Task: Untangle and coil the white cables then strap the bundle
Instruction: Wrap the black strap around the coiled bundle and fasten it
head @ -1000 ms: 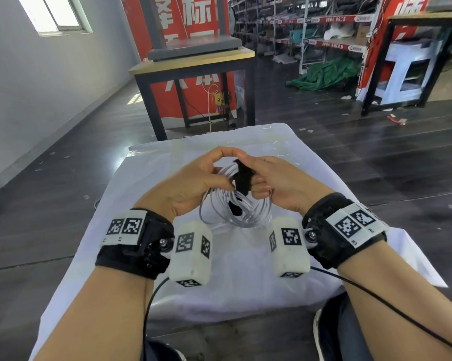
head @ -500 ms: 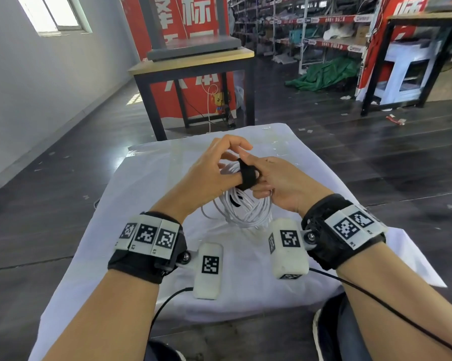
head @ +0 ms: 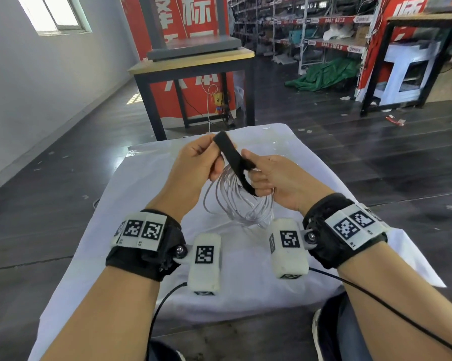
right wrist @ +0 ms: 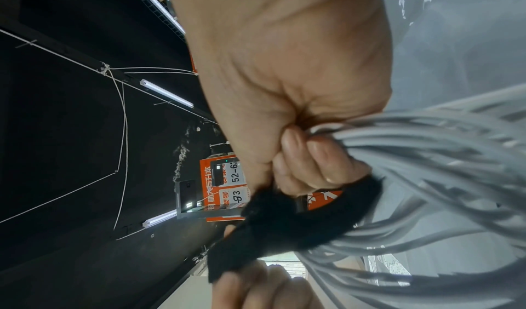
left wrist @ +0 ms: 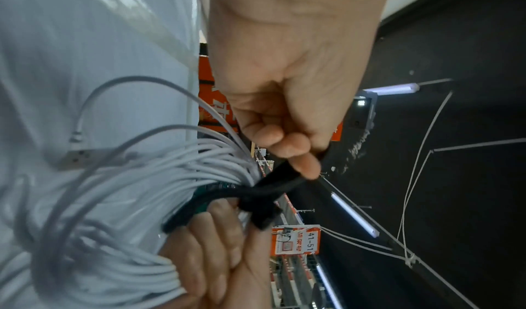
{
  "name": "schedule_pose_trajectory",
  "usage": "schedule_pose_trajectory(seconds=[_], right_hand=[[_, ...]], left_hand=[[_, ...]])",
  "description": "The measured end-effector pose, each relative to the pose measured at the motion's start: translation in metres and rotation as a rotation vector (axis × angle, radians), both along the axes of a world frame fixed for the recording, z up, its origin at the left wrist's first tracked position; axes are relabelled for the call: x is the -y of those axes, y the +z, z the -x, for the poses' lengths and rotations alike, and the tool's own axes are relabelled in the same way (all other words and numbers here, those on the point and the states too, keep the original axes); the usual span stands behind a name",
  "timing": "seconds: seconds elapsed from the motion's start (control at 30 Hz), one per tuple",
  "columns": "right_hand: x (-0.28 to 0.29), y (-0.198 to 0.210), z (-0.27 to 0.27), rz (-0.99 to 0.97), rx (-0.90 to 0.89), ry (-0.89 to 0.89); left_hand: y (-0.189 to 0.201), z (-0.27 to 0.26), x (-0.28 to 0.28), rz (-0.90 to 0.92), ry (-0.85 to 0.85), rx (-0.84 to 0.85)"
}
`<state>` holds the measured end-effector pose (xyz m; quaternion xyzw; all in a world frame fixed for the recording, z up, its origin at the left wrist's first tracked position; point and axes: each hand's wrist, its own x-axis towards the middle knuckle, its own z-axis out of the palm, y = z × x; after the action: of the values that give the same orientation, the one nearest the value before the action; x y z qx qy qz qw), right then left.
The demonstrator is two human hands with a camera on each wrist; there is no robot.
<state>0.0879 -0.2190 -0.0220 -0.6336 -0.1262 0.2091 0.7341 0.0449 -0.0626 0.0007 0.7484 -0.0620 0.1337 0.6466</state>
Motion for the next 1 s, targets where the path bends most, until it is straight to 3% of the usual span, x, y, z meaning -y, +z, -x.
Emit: schedule_pose_trajectory(seconds=[0.2, 0.33, 0.57, 0.77, 1.0], right_hand=[[-0.001, -0.002, 0.002, 0.094, 0.045, 0.076], [0.001, -0.003, 0.004, 0.119, 0.049, 0.076], [-0.002, -0.004, 0.001, 0.077, -0.021, 0.010], [-0.002, -0.005, 0.001, 0.053, -0.030, 0.020], [-0.001, -0.004, 0.001, 0.058, -0.017, 0.023]], left_hand=[[0.011, -0.001, -0.011, 0.496, 0.106, -0.130], [0.013, -0.004, -0.034, 0.615, 0.116, -0.125], [0.000, -0.004, -0.015, 0.275, -0.027, -0.323], [0.001, -0.005, -0.009, 0.105, -0.184, -0.296], [0.003, -0.006, -0.012, 0.070, -0.007, -0.175]])
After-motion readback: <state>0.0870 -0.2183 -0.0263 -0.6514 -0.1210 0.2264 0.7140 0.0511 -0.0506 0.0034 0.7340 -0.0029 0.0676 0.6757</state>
